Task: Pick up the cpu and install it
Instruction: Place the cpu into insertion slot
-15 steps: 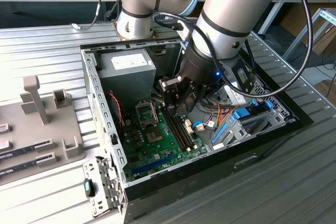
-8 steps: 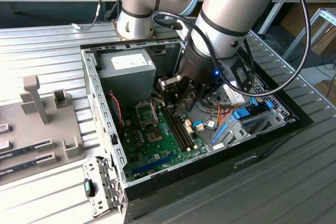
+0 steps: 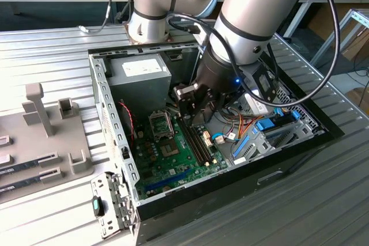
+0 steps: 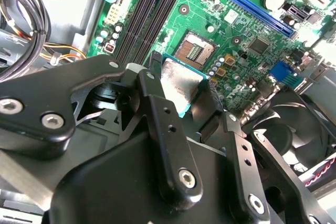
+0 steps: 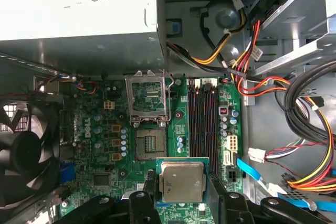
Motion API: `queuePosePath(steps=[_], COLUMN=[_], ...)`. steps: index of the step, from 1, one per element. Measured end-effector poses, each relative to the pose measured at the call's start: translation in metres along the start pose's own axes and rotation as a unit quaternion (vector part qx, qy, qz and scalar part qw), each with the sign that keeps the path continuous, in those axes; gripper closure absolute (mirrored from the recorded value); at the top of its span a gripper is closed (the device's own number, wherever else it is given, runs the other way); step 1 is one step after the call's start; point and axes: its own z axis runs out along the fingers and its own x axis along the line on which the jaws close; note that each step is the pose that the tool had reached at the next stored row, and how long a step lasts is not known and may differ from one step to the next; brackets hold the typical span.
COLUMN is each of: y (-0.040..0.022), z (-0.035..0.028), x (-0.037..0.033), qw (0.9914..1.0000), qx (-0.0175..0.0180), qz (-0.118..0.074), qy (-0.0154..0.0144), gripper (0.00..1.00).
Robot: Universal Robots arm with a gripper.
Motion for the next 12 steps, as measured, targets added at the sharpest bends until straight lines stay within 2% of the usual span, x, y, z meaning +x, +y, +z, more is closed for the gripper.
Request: queuePosePath(steps=[12], y=[-0.0003], z=[0.0075], x=[-0.0003], qw=[1.00000], qx=[0.0000], qz=[0.000], qy=[0.0000], gripper=[0.53])
